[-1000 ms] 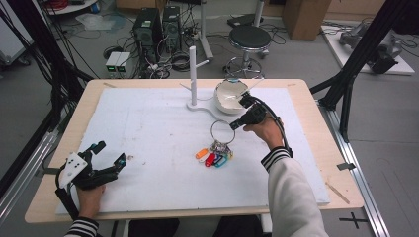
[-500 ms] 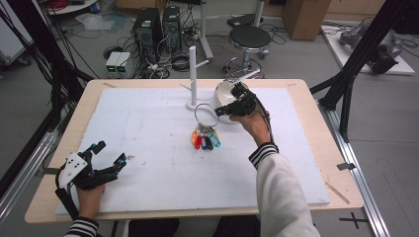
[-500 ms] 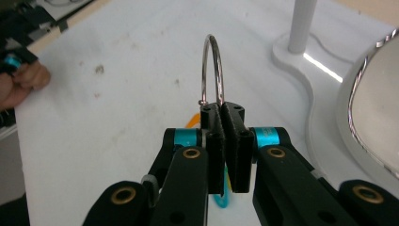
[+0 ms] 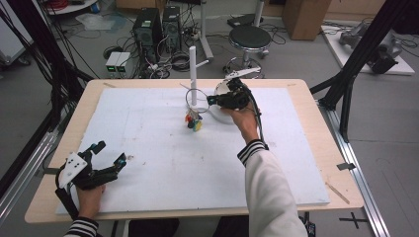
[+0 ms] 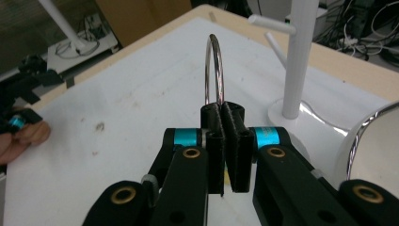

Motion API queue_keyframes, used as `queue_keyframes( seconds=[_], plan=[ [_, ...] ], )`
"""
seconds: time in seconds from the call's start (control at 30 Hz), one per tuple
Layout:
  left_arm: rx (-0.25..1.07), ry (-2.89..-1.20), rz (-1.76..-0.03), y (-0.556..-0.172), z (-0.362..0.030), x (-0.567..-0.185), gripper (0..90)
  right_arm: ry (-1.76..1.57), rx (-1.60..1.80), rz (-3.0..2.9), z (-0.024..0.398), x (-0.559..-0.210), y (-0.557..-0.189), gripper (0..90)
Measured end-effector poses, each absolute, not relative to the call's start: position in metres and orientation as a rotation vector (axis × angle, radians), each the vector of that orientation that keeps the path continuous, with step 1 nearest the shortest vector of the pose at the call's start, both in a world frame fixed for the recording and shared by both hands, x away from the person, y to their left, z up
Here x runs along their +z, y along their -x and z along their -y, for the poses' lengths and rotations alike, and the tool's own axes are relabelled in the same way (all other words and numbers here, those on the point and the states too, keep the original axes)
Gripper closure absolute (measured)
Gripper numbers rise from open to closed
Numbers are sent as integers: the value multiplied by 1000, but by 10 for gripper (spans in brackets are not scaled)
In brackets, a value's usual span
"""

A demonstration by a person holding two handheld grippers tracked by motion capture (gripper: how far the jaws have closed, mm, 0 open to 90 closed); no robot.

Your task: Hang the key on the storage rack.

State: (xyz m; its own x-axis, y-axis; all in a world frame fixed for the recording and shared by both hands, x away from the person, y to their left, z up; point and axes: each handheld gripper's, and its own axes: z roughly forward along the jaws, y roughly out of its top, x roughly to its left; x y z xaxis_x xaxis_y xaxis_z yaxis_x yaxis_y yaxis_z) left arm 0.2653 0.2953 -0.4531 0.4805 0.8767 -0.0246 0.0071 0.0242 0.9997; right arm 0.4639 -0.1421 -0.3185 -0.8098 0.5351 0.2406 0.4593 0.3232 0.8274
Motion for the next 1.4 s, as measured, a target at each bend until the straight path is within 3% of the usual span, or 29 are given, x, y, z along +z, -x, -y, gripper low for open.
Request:
queue_keyframes(
  seconds=[0.5,1.4],
  plan=[
    [815,-1388,-845,-265,-295,-453,130,-982,1572,-2369,123,-311,-478,884],
    [813,-1391,-846,-265,-296,-453,130,-1187,1552,-2297,122,-336,-497,882]
  ],
)
